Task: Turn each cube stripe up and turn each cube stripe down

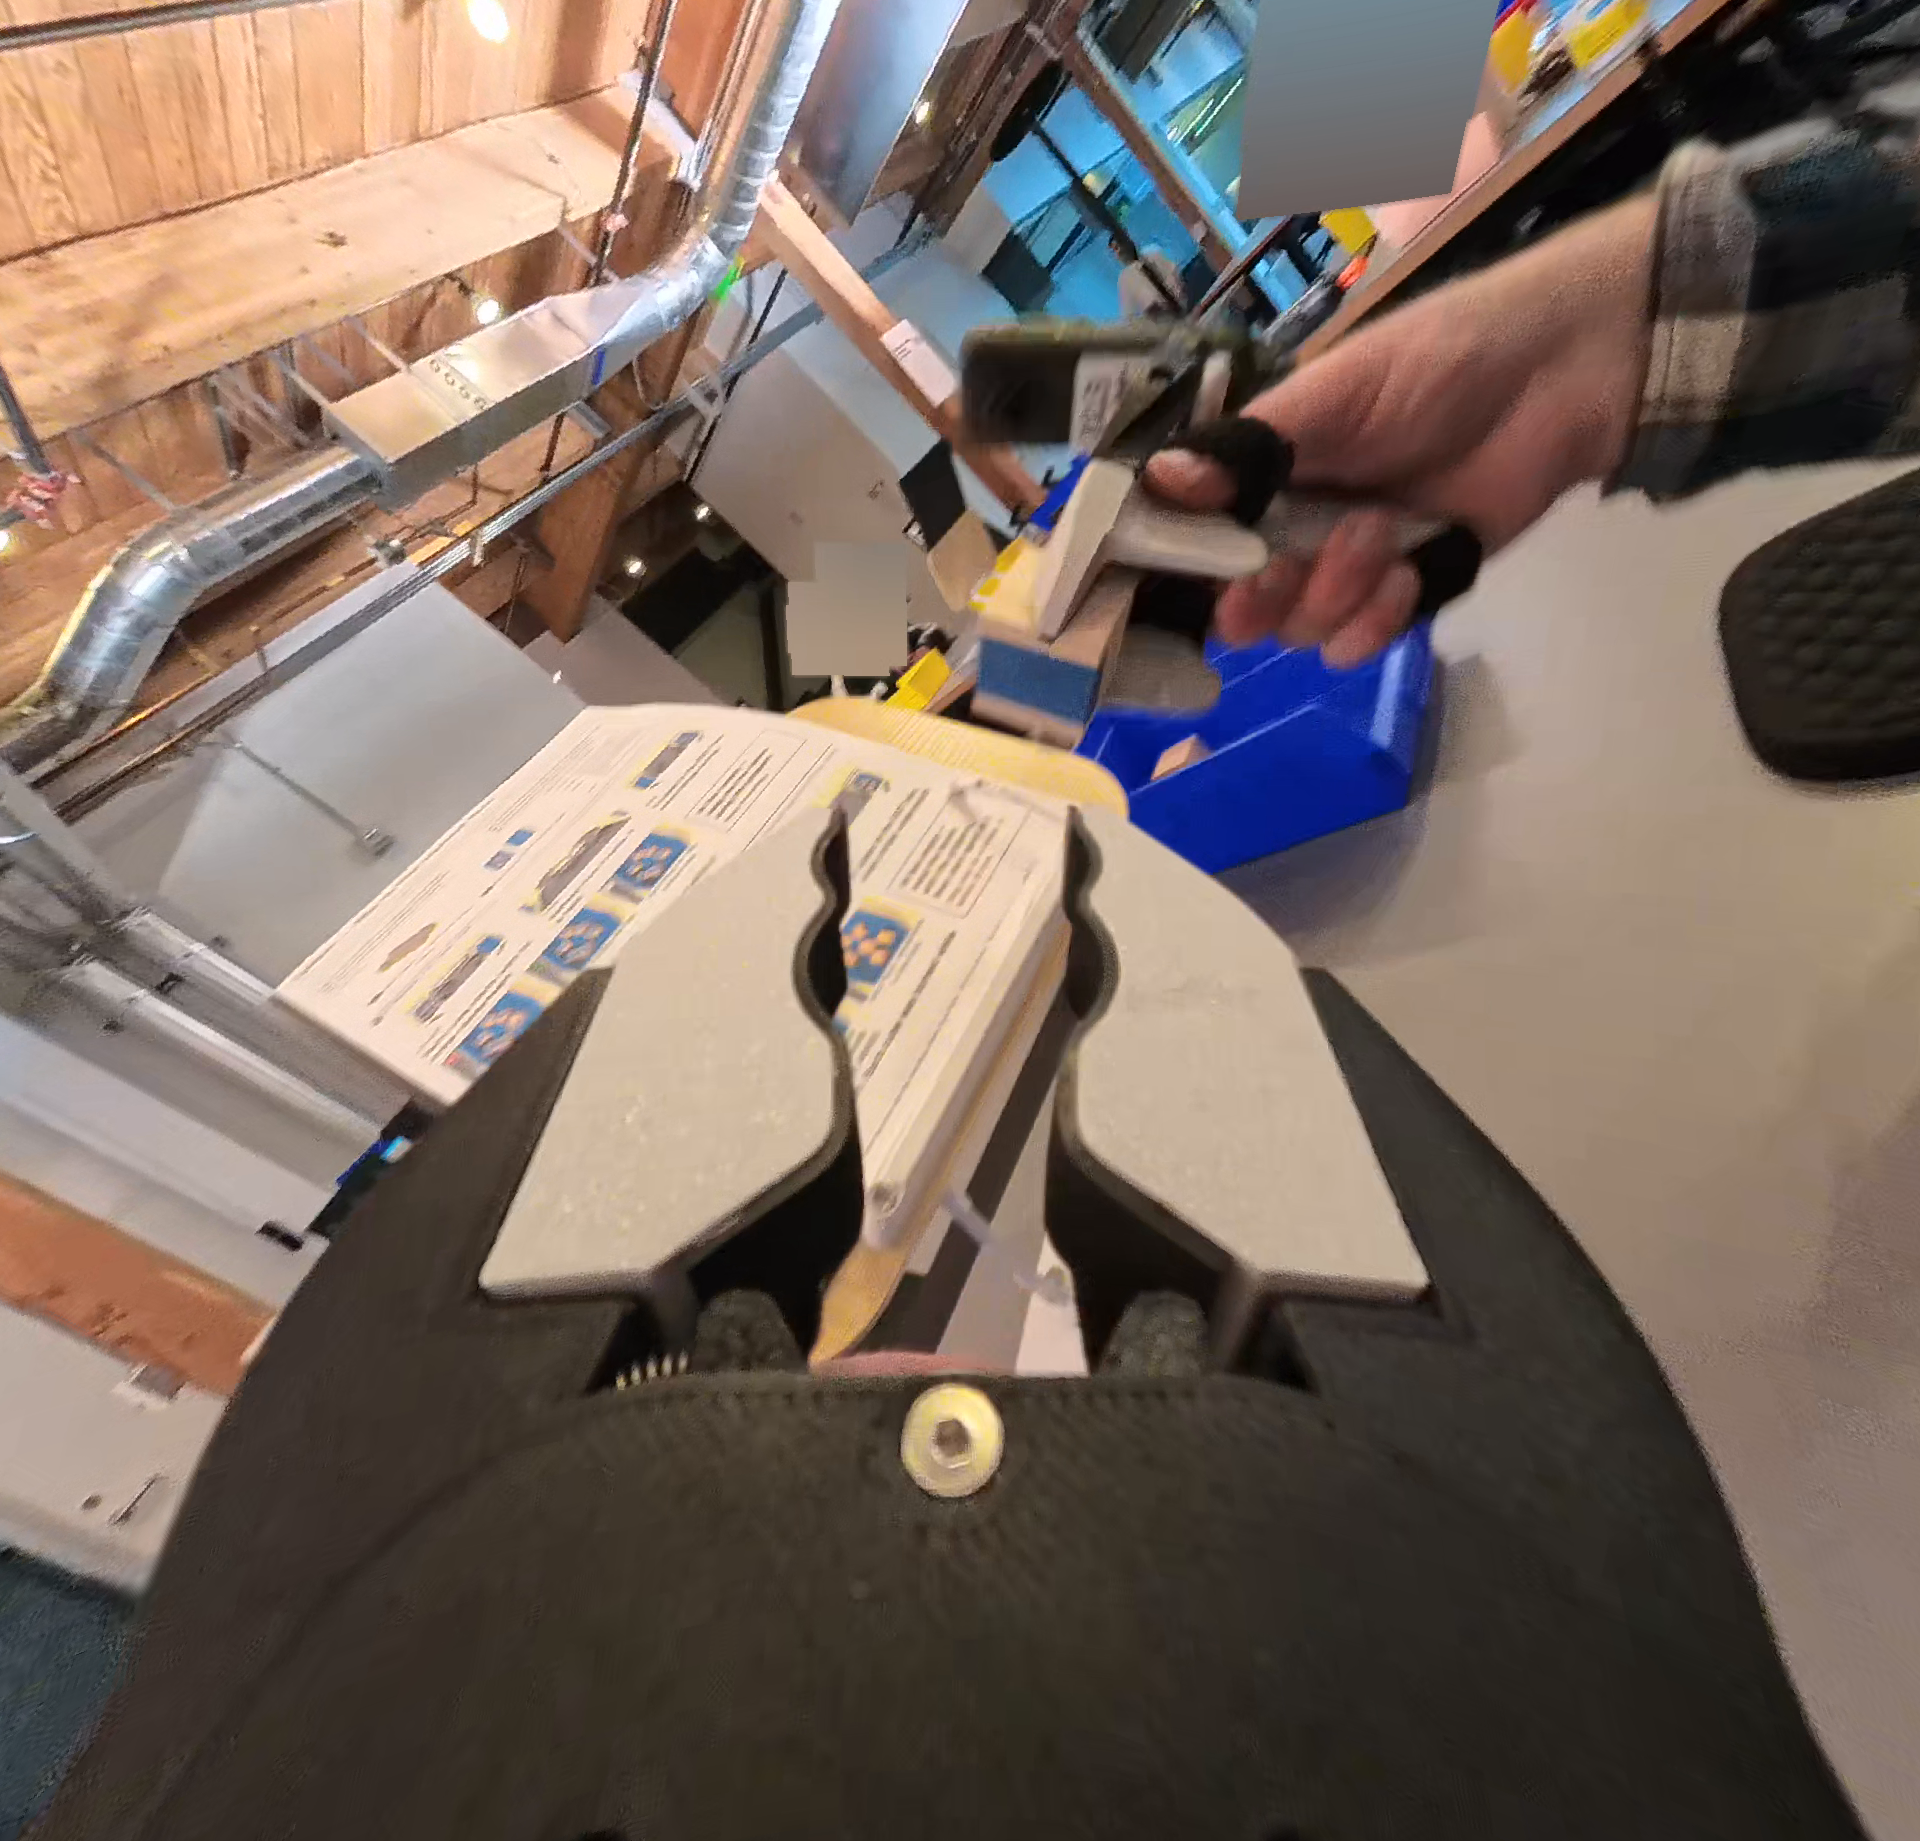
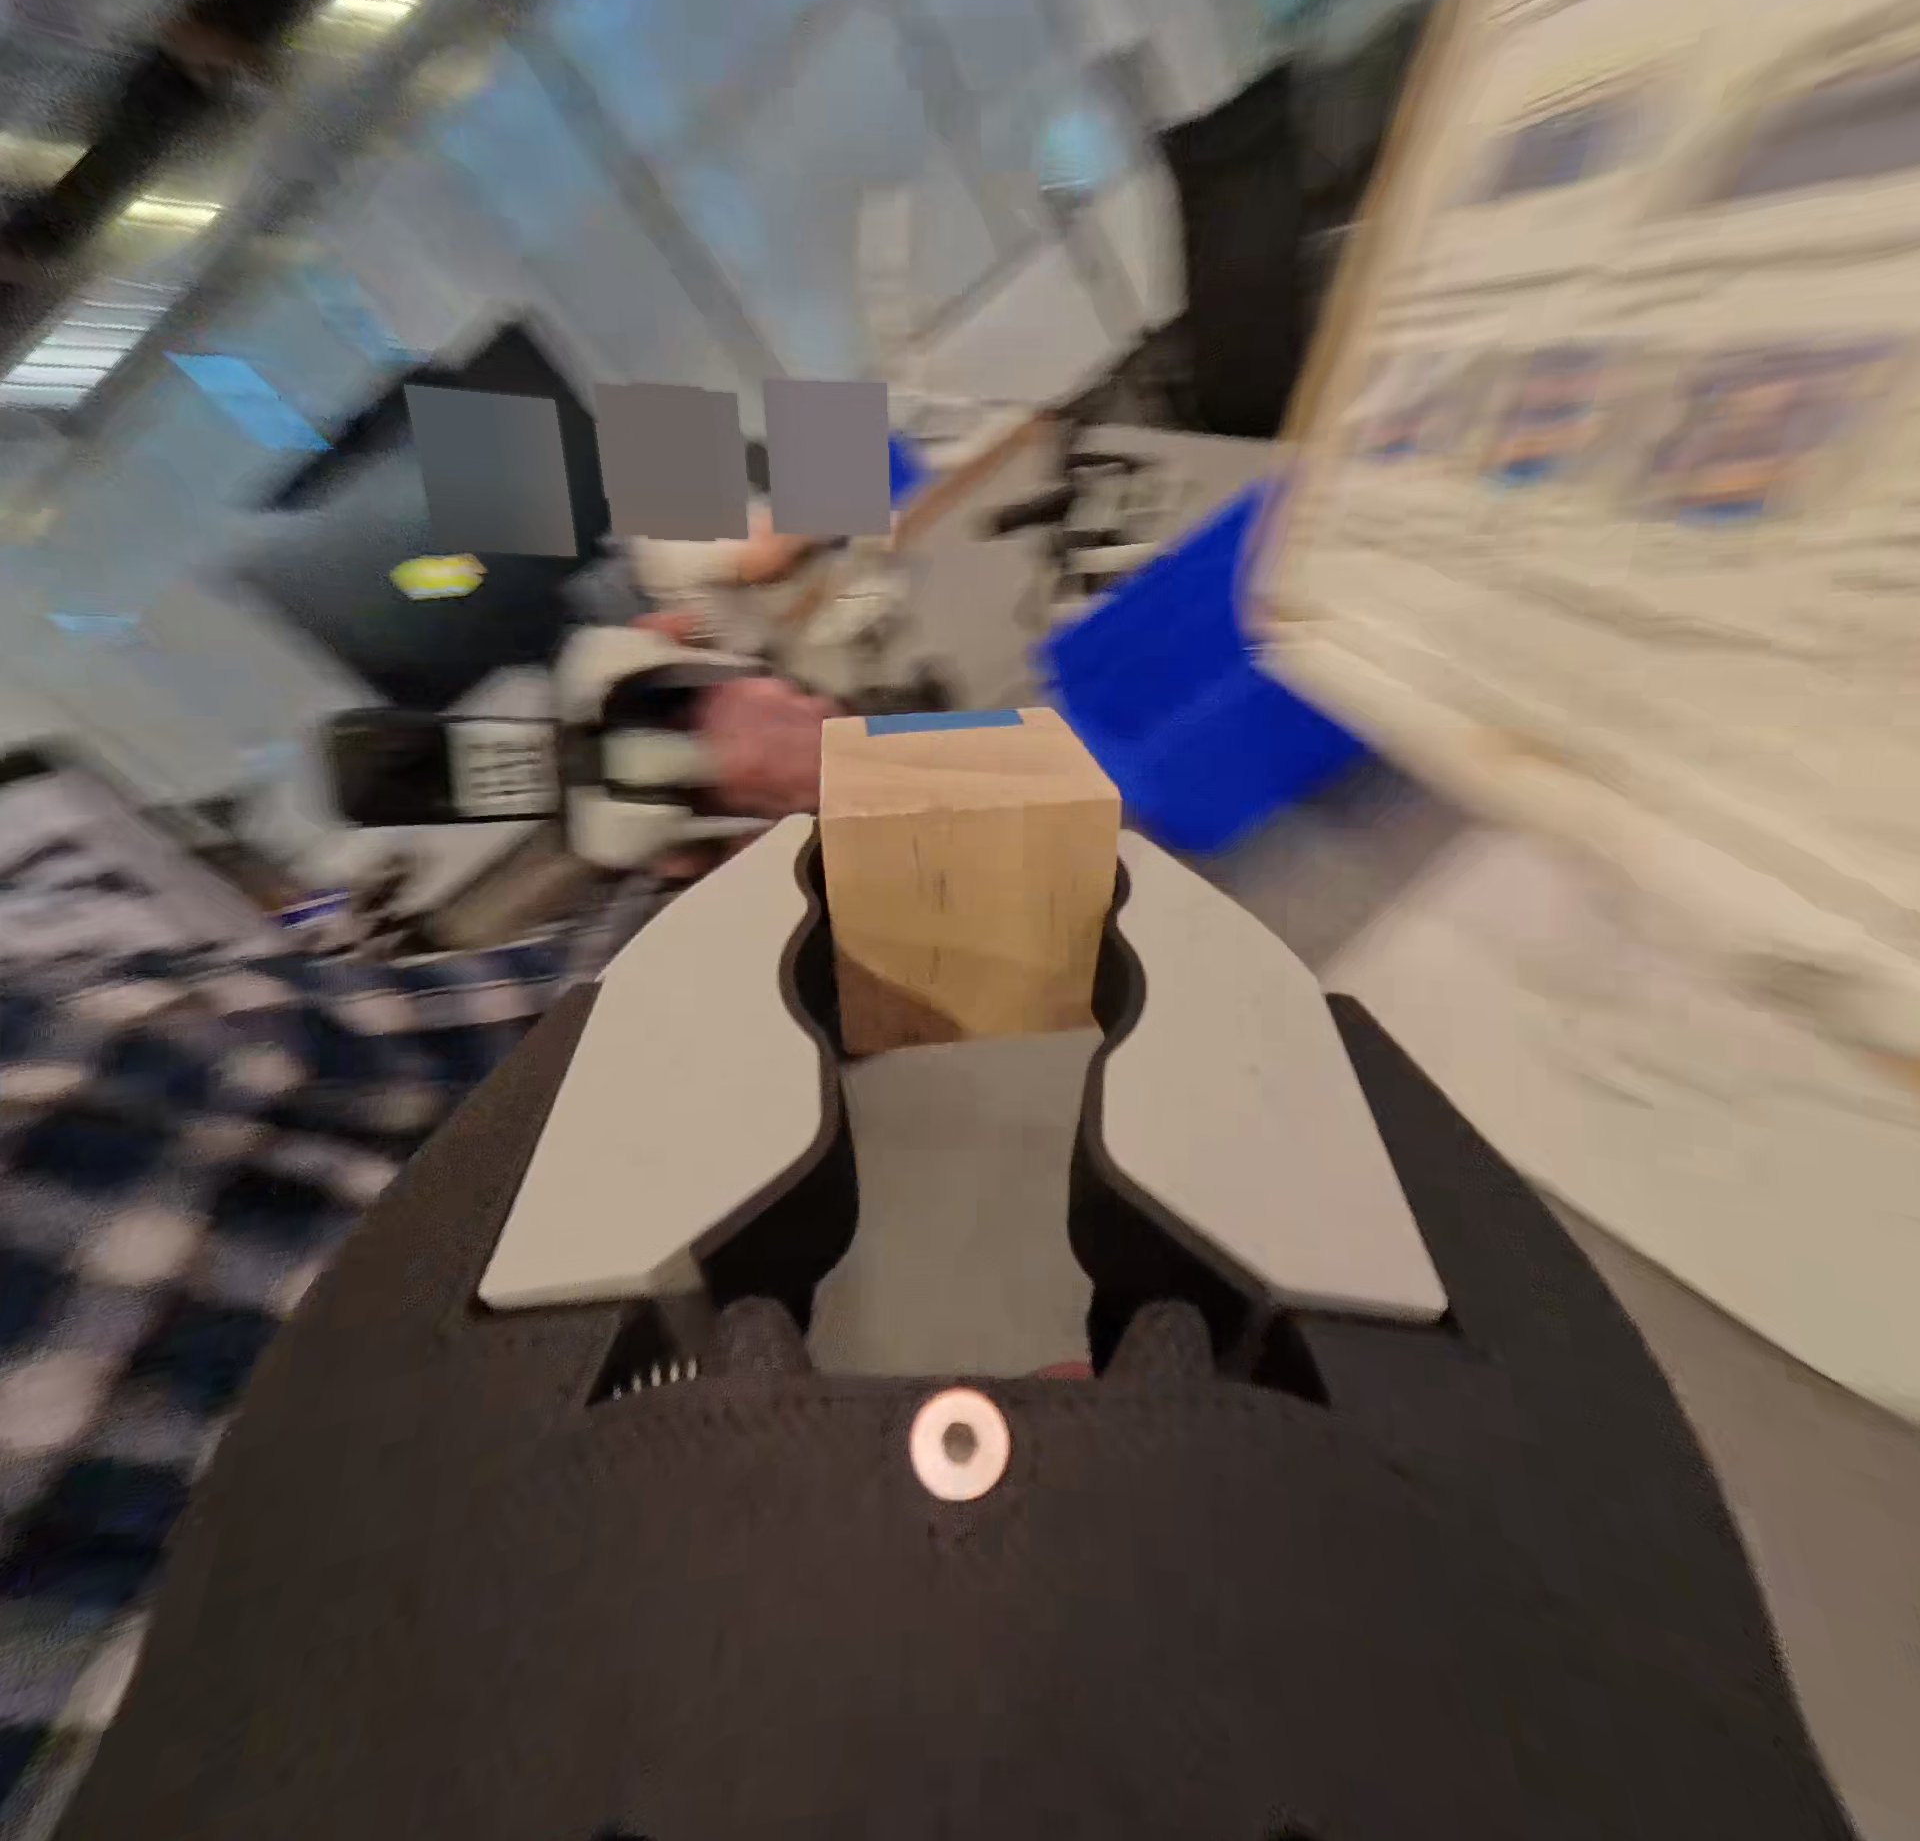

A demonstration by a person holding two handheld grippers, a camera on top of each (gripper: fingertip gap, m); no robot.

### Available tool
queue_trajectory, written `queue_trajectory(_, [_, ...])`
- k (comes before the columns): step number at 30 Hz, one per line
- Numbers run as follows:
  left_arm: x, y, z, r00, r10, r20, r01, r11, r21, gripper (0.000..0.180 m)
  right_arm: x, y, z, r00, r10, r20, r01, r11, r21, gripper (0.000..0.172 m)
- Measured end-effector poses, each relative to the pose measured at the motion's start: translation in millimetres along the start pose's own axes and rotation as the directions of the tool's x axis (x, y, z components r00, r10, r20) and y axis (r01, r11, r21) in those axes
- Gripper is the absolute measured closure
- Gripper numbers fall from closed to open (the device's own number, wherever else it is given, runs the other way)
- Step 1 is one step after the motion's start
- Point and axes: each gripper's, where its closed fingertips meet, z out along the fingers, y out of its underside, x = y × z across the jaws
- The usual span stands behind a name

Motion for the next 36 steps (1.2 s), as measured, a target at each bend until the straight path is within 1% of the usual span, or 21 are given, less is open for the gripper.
queue_trajectory(1, [-5, 5, -4, 1.000, 0.000, 0.014, 0.000, 1.000, -0.021, 0.142, 29, -11, -30, 0.986, -0.028, -0.162, 0.030, 1.000, 0.006, 0.123])
queue_trajectory(2, [-8, 10, -7, 1.000, -0.004, 0.022, 0.005, 0.999, -0.040, 0.142, 60, -21, -63, 0.943, -0.058, -0.327, 0.060, 0.998, -0.002, 0.123])
queue_trajectory(3, [-12, 16, -11, 1.000, -0.011, 0.029, 0.012, 0.998, -0.058, 0.145, 92, -27, -99, 0.868, -0.088, -0.488, 0.082, 0.996, -0.033, 0.124])
queue_trajectory(4, [-14, 22, -14, 0.999, -0.019, 0.030, 0.021, 0.997, -0.077, 0.149, 122, -31, -136, 0.769, -0.108, -0.630, 0.084, 0.994, -0.068, 0.124])
queue_trajectory(6, [-14, 34, -17, 0.999, -0.032, 0.021, 0.034, 0.992, -0.120, 0.149, 177, -30, -203, 0.574, -0.122, -0.810, 0.028, 0.991, -0.130, 0.123])
queue_trajectory(7, [-14, 39, -18, 0.999, -0.028, 0.030, 0.032, 0.990, -0.134, 0.149, 202, -24, -231, 0.486, -0.119, -0.866, -0.023, 0.989, -0.149, 0.123])
queue_trajectory(8, [-14, 42, -19, 0.999, -0.027, 0.035, 0.032, 0.988, -0.148, 0.150, 226, -16, -256, 0.417, -0.111, -0.902, -0.080, 0.984, -0.157, 0.123])
queue_trajectory(9, [-14, 45, -20, 0.999, -0.029, 0.036, 0.034, 0.986, -0.160, 0.150, 247, -5, -275, 0.365, -0.097, -0.926, -0.140, 0.978, -0.158, 0.123])
queue_trajectory(13, [-12, 56, -21, 0.999, -0.035, 0.033, 0.041, 0.977, -0.207, 0.151, 310, 41, -316, 0.229, -0.101, -0.968, -0.342, 0.923, -0.177, 0.123])
queue_trajectory(16, [-11, 63, -23, 0.999, -0.035, 0.026, 0.040, 0.971, -0.237, 0.151, 338, 65, -322, 0.188, -0.115, -0.975, -0.421, 0.888, -0.185, 0.122])
queue_trajectory(19, [-12, 69, -24, 0.999, -0.039, 0.022, 0.043, 0.965, -0.259, 0.151, 354, 79, -323, 0.149, -0.136, -0.979, -0.472, 0.861, -0.191, 0.122])
queue_trajectory(20, [-12, 71, -24, 0.999, -0.040, 0.019, 0.043, 0.962, -0.269, 0.151, 358, 86, -322, 0.152, -0.134, -0.979, -0.505, 0.841, -0.194, 0.123])
queue_trajectory(21, [-13, 73, -25, 0.999, -0.041, 0.019, 0.044, 0.959, -0.279, 0.151, 359, 90, -321, 0.155, -0.134, -0.979, -0.526, 0.828, -0.196, 0.110])
queue_trajectory(22, [-15, 75, -26, 0.999, -0.042, 0.021, 0.046, 0.957, -0.285, 0.150, 358, 85, -324, 0.134, -0.153, -0.979, -0.513, 0.834, -0.201, 0.096])
queue_trajectory(23, [-17, 78, -27, 0.999, -0.042, 0.026, 0.048, 0.954, -0.295, 0.150, 354, 75, -324, 0.125, -0.164, -0.978, -0.477, 0.855, -0.205, 0.095])
queue_trajectory(26, [-32, 95, -34, 0.998, -0.028, 0.061, 0.047, 0.939, -0.341, 0.147, 323, 38, -315, 0.157, -0.150, -0.976, -0.347, 0.917, -0.197, 0.099])
queue_trajectory(28, [-48, 118, -40, 0.995, -0.034, 0.090, 0.067, 0.915, -0.397, 0.143, 292, 11, -302, 0.199, -0.166, -0.966, -0.233, 0.949, -0.212, 0.108])
queue_trajectory(31, [-78, 169, -50, 0.991, -0.036, 0.127, 0.096, 0.861, -0.499, 0.133, 242, -12, -280, 0.251, -0.233, -0.939, -0.098, 0.959, -0.264, 0.110])
queue_trajectory(33, [-90, 215, -54, 0.993, -0.070, 0.095, 0.114, 0.790, -0.602, 0.128, 212, -15, -257, 0.330, -0.259, -0.908, -0.030, 0.958, -0.285, 0.112])
queue_trajectory(35, [-106, 256, -55, 0.996, -0.052, 0.078, 0.091, 0.748, -0.657, 0.128, 186, -12, -238, 0.378, -0.291, -0.879, 0.024, 0.952, -0.305, 0.114])
queue_trajectory(36, [-106, 278, -55, 0.997, -0.065, 0.032, 0.069, 0.712, -0.698, 0.127, 175, -9, -228, 0.400, -0.308, -0.864, 0.045, 0.948, -0.316, 0.115])
